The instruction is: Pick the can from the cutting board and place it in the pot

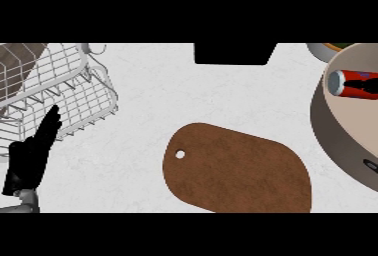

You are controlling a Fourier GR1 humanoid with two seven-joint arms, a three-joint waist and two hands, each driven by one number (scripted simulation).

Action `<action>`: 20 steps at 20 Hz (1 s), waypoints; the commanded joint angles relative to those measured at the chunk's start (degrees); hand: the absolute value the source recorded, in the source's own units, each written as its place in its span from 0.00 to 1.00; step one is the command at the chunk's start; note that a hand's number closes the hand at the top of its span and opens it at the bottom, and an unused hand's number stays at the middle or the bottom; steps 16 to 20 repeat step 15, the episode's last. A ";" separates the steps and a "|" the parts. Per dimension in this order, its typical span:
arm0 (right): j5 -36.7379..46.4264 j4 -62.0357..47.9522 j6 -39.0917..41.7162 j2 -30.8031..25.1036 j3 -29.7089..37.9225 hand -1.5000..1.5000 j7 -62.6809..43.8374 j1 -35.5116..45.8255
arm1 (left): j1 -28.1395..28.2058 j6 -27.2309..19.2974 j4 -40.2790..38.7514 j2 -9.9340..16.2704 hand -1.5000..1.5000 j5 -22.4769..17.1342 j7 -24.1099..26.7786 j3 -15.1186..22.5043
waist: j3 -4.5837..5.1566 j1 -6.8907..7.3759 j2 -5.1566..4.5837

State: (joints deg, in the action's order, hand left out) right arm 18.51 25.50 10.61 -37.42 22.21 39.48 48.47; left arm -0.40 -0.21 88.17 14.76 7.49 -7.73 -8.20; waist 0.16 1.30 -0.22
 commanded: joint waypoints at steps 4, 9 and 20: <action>-6.56 -4.30 12.35 -3.82 4.40 0.00 -2.56 0.46 | -0.09 1.39 -0.16 0.90 0.50 -0.45 0.01 -0.94 | -0.20 -0.53 -0.02; -8.41 -7.65 24.55 -11.62 5.84 0.00 2.44 -4.87 | 1.70 1.32 1.16 0.02 0.50 -0.10 0.50 -0.44 | -0.27 -0.41 -0.17; -12.28 -9.68 29.80 -16.76 8.76 0.00 2.67 -7.22 | 0.83 0.22 0.19 -1.18 0.50 1.36 0.80 0.44 | -0.35 -0.15 -0.35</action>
